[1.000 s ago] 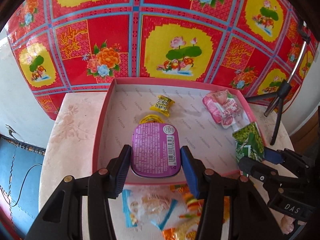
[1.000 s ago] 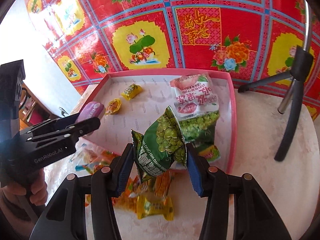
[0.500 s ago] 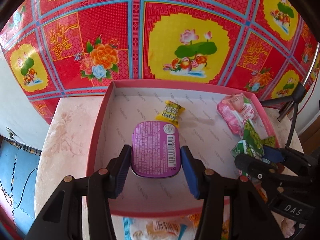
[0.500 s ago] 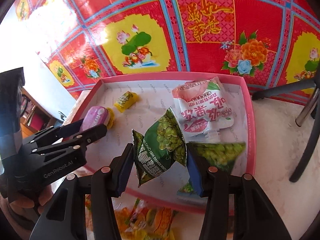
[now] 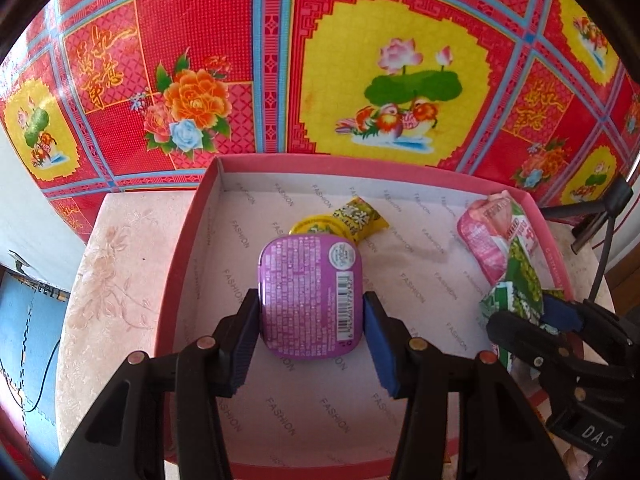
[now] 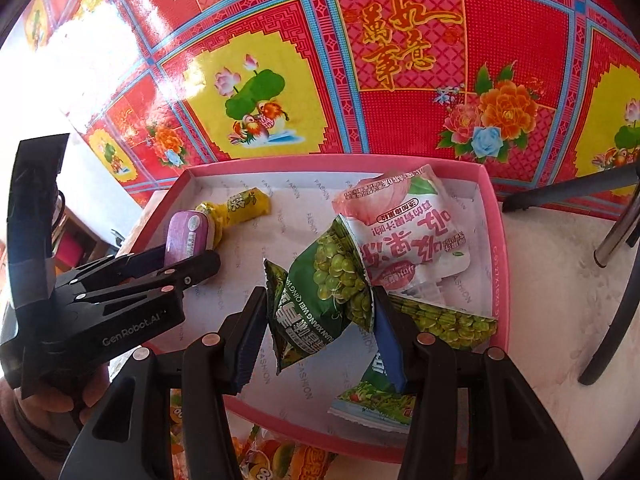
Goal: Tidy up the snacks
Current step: 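Carry the green bag and purple tin into the pink box and open both grippers, then withdraw both tools from the box toward the remaining snacks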
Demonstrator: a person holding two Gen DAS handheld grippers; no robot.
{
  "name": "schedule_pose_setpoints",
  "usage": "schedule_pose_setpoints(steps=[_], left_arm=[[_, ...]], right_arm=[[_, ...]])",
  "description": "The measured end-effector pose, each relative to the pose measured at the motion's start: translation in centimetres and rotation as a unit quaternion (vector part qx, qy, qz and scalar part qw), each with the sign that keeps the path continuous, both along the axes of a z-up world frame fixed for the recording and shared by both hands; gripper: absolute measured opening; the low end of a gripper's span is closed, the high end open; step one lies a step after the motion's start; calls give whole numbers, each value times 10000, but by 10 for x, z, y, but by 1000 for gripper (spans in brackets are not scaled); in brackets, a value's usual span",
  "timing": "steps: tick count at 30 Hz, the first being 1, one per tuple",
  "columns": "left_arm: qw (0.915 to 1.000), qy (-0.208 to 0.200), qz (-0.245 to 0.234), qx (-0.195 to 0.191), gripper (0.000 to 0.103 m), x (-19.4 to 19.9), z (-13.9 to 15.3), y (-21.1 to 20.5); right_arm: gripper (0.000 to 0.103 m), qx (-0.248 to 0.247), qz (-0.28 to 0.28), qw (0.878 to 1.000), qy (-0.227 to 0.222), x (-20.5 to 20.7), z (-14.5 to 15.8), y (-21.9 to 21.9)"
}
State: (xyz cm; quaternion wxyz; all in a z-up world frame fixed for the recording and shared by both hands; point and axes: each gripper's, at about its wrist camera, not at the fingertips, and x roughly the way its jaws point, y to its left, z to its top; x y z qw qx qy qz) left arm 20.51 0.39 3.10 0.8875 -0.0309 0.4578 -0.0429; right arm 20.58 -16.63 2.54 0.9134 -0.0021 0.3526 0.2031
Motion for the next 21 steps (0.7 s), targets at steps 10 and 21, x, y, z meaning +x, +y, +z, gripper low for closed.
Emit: schedule_pose_setpoints(steps=[10,21], left_arm=[[10000,43,26,26,52,-1,6,1],[9999,-67,-13,-126,52,-19,26,6]], right_arm=[[58,209,36,9997,104,0,0,-1],[72,433,2,9991,22,-20,9,-11]])
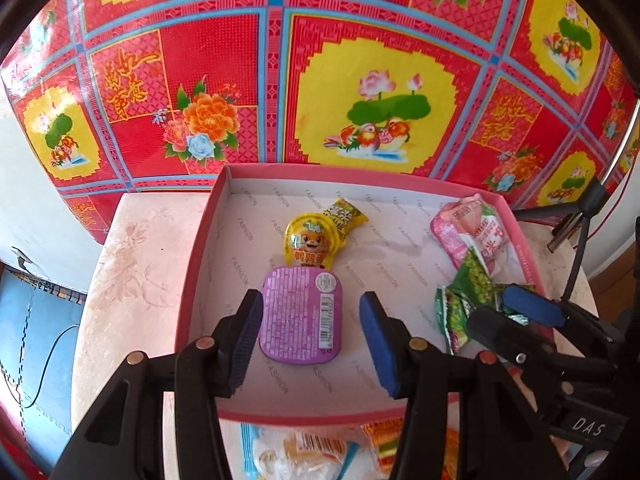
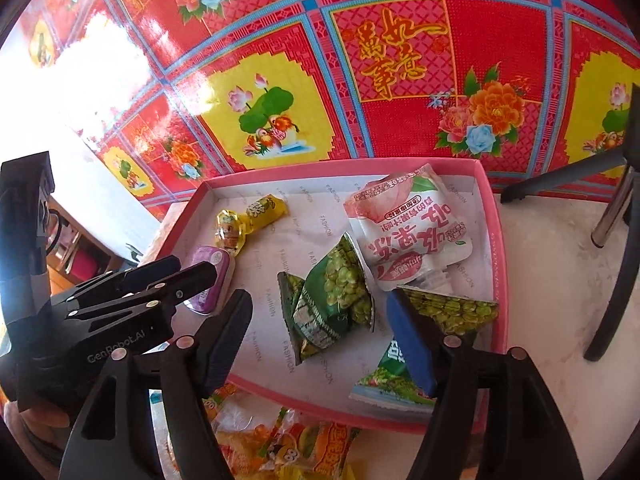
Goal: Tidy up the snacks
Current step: 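Withdraw both tools from the box toward the remaining snacks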
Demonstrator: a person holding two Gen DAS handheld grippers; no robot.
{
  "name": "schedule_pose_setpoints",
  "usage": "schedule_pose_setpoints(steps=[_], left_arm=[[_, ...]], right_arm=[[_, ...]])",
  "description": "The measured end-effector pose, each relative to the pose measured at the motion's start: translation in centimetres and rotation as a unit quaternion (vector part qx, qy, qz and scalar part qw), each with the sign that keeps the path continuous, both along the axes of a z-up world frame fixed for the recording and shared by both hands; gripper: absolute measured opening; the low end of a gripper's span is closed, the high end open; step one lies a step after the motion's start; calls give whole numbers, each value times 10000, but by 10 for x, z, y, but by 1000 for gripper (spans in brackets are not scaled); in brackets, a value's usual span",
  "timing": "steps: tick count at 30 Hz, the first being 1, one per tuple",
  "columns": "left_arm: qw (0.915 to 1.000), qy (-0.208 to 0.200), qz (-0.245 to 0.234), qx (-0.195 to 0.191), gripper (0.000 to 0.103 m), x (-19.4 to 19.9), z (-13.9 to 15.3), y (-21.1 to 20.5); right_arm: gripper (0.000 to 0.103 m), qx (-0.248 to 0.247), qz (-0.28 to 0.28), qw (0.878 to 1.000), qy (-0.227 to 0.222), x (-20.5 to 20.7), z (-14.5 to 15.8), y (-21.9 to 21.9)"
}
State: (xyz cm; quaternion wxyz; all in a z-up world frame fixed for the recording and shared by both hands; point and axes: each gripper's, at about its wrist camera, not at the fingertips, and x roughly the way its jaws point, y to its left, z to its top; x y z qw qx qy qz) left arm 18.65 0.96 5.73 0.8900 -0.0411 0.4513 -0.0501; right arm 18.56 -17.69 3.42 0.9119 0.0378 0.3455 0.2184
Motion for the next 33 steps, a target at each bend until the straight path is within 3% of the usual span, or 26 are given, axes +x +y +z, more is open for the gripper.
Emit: schedule_pose_setpoints(steps=[12,33], left_arm=[[9999,-45,-5,-92,52,-35,13,0],[9999,-47,-103,-131,52,-80,23,5]], right_arm=[[73,204,-189,9995,-130,-31,6,-21],[74,127,-259,9994,-176,-80,-2,-45]])
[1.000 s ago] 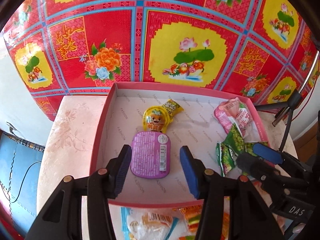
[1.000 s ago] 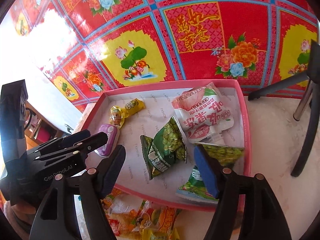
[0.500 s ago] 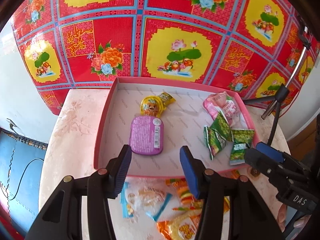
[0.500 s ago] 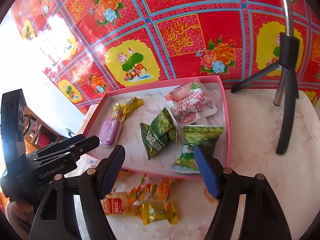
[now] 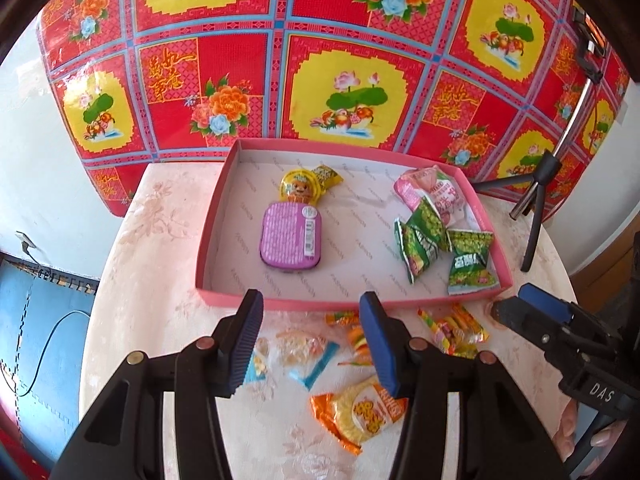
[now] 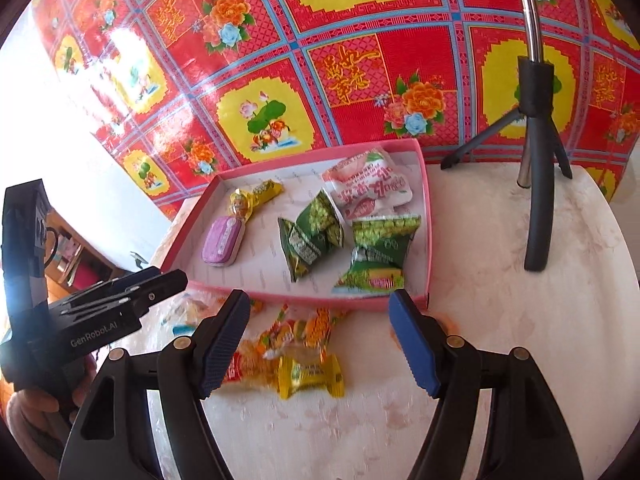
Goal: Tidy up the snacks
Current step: 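Withdraw both tools from the box toward the remaining snacks, then grasp the yellow snack pack with the right gripper while the left grasps the clear blue-strip bag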
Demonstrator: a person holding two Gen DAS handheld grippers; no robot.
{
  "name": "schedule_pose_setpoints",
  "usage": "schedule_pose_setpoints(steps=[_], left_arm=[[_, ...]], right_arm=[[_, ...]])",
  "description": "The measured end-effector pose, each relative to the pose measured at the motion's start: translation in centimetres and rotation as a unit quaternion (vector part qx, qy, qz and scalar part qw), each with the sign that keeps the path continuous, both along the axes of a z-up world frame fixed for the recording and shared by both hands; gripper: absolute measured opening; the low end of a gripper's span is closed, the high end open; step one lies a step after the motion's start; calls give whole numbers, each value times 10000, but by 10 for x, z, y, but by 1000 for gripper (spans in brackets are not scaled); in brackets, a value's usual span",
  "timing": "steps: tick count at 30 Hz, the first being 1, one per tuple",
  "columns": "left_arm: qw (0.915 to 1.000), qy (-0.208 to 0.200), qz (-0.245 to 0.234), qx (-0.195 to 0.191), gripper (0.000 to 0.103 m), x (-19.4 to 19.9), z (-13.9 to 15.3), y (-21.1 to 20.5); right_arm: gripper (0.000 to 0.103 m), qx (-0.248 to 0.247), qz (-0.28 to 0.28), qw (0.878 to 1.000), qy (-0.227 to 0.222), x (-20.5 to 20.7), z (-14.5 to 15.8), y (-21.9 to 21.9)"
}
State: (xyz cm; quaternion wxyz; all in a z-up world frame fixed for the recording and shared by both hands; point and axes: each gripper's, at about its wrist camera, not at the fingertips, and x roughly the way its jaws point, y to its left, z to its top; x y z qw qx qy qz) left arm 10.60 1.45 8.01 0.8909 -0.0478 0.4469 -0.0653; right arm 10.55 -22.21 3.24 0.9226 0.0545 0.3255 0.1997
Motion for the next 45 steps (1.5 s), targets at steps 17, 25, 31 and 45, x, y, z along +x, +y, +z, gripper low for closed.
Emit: schedule_pose_setpoints(steps=[17,25,31,45], left_arm=[[9998,178,91,-29,52,-14,-7,17],[9995,260,136,-90,52,-15,-12,25],[9993,317,118,-131,52,-14,-13,28],[9989,452,47,-138,53,-6,-20,25]], right_arm=[[74,-167,33,9994,317,-4,-24,9],[74,-245,122,9984,497,7,-30,28],[71,-331,35,9974,638,19,-38,37],[41,-725,-127,9956,588,15,-40,25]])
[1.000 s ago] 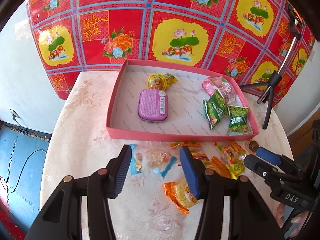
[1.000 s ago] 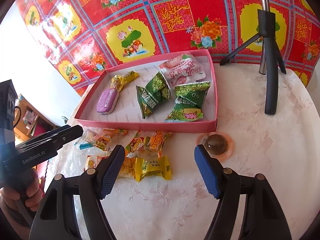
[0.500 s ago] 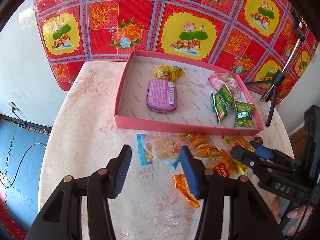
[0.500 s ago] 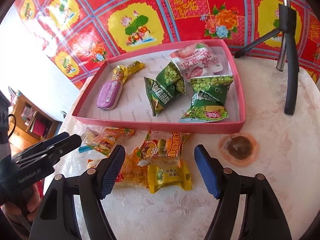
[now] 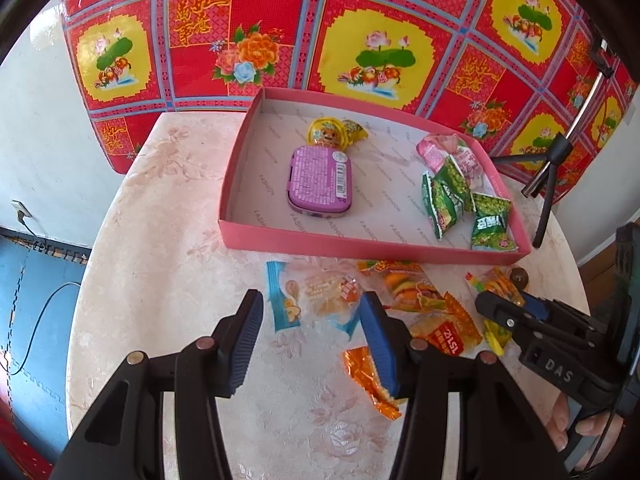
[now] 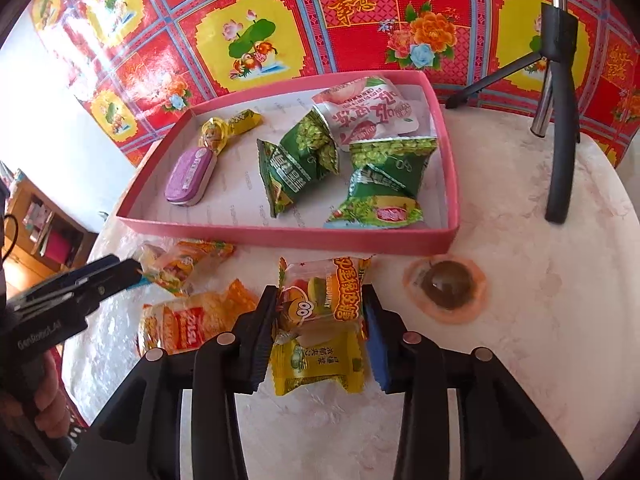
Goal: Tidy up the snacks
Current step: 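Grasp the yellow snack pack with the right gripper while the left grasps the clear blue-strip bag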
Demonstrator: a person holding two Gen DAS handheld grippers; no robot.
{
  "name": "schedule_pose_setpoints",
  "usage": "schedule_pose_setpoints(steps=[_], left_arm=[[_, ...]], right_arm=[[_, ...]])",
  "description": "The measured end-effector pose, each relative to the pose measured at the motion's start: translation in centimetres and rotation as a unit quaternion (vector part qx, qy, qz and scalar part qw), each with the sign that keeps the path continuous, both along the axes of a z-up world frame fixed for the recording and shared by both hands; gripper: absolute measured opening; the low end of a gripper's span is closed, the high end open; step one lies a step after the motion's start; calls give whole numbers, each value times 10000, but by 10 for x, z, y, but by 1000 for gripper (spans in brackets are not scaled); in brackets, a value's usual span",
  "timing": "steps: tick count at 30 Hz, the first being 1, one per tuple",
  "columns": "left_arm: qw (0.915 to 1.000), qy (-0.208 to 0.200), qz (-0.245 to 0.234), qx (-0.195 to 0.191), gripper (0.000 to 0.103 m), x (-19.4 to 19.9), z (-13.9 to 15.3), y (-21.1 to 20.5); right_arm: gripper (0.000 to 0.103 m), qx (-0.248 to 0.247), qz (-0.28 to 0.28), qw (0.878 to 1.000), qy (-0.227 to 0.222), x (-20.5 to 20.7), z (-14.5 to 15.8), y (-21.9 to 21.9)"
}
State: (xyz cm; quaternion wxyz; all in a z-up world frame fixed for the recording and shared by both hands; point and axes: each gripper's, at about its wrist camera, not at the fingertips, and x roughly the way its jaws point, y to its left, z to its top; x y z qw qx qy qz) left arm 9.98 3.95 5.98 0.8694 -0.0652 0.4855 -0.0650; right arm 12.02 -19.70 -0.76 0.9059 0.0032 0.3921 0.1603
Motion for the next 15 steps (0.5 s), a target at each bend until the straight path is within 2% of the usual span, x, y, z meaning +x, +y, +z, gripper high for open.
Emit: schedule_pose_setpoints(steps=[10,15], left_arm=[[9998,155,4,85,54,13,-16,-9],[9997,74,6,235,56,14,-17,-16]], right_arm=[[41,42,186,9997,-176,-5,-2,-6],[41,134,253,9993,-236,-5,-2,-8]])
